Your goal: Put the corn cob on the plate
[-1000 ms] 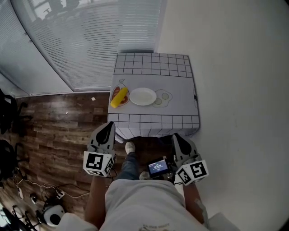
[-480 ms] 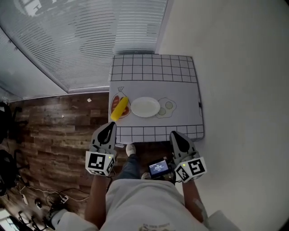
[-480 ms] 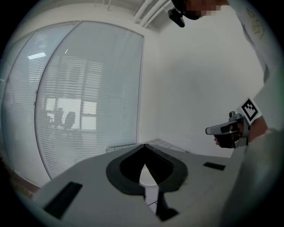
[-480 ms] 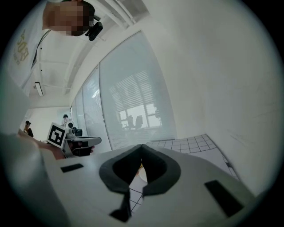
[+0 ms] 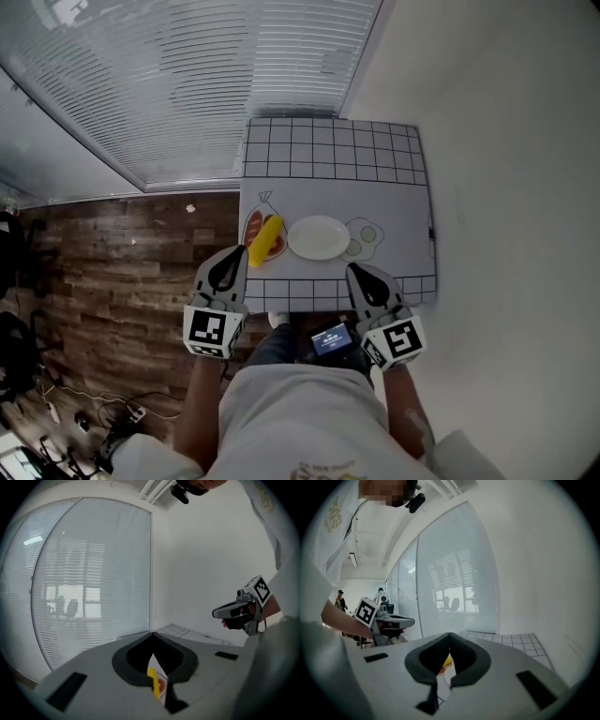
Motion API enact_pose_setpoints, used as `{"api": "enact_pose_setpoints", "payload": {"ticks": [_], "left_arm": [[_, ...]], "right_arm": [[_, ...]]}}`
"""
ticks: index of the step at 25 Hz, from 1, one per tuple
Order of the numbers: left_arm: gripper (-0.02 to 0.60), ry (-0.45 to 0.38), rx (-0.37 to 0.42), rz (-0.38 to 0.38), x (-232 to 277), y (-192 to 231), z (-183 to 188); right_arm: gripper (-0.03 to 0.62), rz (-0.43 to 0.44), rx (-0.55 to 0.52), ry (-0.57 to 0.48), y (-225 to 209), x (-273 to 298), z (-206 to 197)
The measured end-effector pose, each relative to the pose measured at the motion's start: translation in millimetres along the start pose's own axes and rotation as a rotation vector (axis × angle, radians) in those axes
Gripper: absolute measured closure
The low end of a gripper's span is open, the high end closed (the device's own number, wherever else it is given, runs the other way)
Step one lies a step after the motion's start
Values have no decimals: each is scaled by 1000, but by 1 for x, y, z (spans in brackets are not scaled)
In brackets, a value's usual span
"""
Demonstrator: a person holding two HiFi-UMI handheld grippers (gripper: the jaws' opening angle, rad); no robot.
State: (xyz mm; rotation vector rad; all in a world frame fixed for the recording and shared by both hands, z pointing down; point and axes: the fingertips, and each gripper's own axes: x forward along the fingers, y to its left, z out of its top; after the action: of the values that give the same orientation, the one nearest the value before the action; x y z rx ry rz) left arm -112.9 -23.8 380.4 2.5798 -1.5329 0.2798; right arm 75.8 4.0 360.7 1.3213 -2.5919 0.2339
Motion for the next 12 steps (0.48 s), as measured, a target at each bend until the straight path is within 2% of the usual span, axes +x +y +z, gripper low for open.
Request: {"api": "enact_pose_setpoints", "payload": {"ticks": [6,12], "left_arm": [[575,26,1,22,10,12,-8],[575,86,7,56,16,19,-23]], "right_arm": [[588,84,-86,43,2,29,4],[588,164,-106,69,-3,61,2]]}}
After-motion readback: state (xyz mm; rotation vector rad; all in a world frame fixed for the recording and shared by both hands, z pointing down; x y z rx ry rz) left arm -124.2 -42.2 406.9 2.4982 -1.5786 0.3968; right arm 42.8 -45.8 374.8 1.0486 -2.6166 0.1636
